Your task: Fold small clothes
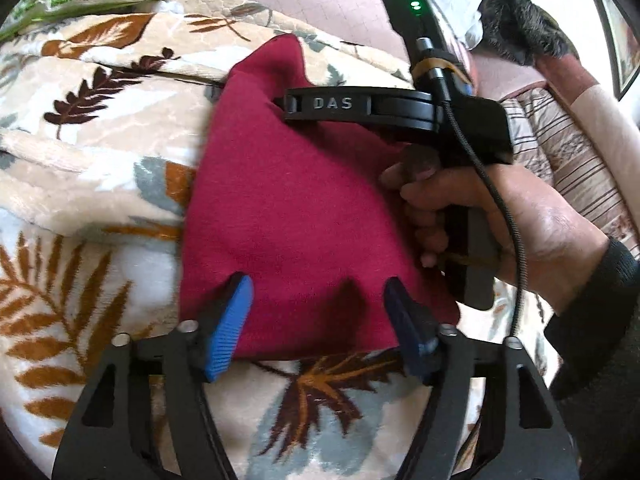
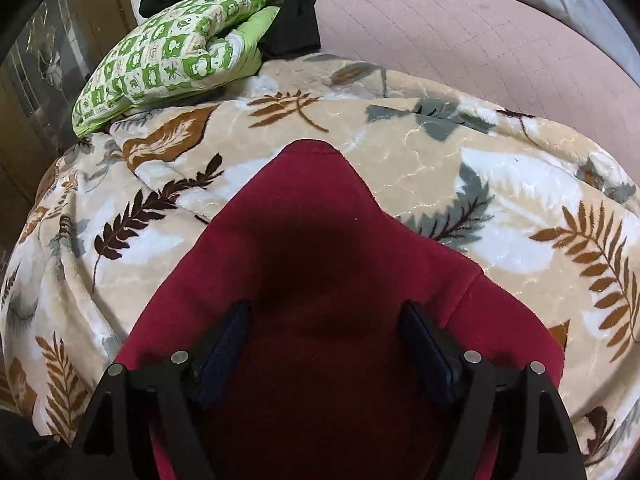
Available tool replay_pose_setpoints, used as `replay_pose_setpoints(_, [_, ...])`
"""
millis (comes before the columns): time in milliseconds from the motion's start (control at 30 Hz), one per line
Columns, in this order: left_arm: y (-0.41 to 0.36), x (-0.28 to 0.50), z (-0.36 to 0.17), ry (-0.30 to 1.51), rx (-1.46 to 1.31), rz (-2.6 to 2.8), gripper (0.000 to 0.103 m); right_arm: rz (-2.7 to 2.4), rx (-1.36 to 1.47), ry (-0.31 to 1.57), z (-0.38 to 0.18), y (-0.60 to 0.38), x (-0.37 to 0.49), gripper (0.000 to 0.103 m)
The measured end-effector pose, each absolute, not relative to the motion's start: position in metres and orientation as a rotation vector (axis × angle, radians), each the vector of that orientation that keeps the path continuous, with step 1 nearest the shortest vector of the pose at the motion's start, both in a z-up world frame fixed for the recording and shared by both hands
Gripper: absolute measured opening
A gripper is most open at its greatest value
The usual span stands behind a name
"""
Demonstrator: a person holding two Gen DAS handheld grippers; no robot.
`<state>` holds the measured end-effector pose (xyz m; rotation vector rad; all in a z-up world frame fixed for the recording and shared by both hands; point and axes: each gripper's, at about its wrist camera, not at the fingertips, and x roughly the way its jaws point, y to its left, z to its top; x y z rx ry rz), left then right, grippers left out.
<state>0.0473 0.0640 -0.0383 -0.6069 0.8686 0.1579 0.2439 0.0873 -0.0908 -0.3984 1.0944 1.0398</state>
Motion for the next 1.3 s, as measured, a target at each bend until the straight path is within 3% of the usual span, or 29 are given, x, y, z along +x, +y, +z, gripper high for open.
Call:
replay_pose_setpoints(33, [0.063, 0.048, -0.037, 0.864, -0.609, 0.146, 0.082, 1.045, -0.405, 1.100, -0.092, 0.088, 0.245, 0.078])
replay_pose_setpoints(200, [0.060, 0.045, -0.037, 0.797, -0.628, 0.154, 0.085, 1.054, -0.443, 1.116, -0.097, 0.097, 0.252, 0.083])
replay_pose_setpoints(367, [0.064, 0.044, -0.037, 0.776, -0.656, 0.134, 0.087, 0.991, -0.517, 1.171, -0.098, 0.122, 0.262, 0.095])
replay_pose_setpoints(433, [0.064, 0.045, -0.038, 0.777, -0.657, 0.125, 0.090, 0.948, -0.534, 1.195, -0.092, 0.132, 0.268, 0.094])
replay_pose_setpoints(500, [0.062, 0.047, -0.037, 0.781, -0.647, 0.121, 0.092, 0.938, -0.463, 1.157, -0.075, 0.133, 0.275, 0.079])
replay_pose_setpoints(600, [0.059, 0.049, -0.037, 0.789, -0.622, 0.120, 0.094, 0.943, -0.290, 1.048, -0.042, 0.129, 0.280, 0.074])
replay_pose_setpoints(700, [0.058, 0.051, -0.037, 0.790, -0.609, 0.116, 0.094, 0.934, -0.437, 1.064, -0.057, 0.151, 0.269, 0.034])
replay_pose_setpoints(767, [0.059, 0.050, -0.036, 0.787, -0.611, 0.112, 0.094, 0.901, -0.576, 1.152, -0.094, 0.162, 0.263, 0.033])
replay_pose_setpoints(833, [0.063, 0.047, -0.032, 0.775, -0.632, 0.108, 0.094, 0.887, -0.531, 1.129, -0.091, 0.157, 0.266, 0.034])
replay_pose_setpoints(1100, [0.088, 0.024, 0.028, 0.521, -0.549, 0.184, 0.094, 0.952, -0.275, 0.944, 0.001, 0.055, 0.266, 0.034])
replay_pose_setpoints(1233, [0.099, 0.066, -0.002, 0.659, -0.566, 0.158, 0.076, 0.992, -0.232, 0.984, -0.013, -0.005, 0.235, 0.034])
replay_pose_setpoints(1300, [0.098, 0.081, -0.024, 0.710, -0.524, 0.193, 0.076, 0.903, -0.316, 1.081, -0.055, -0.014, 0.228, 0.034])
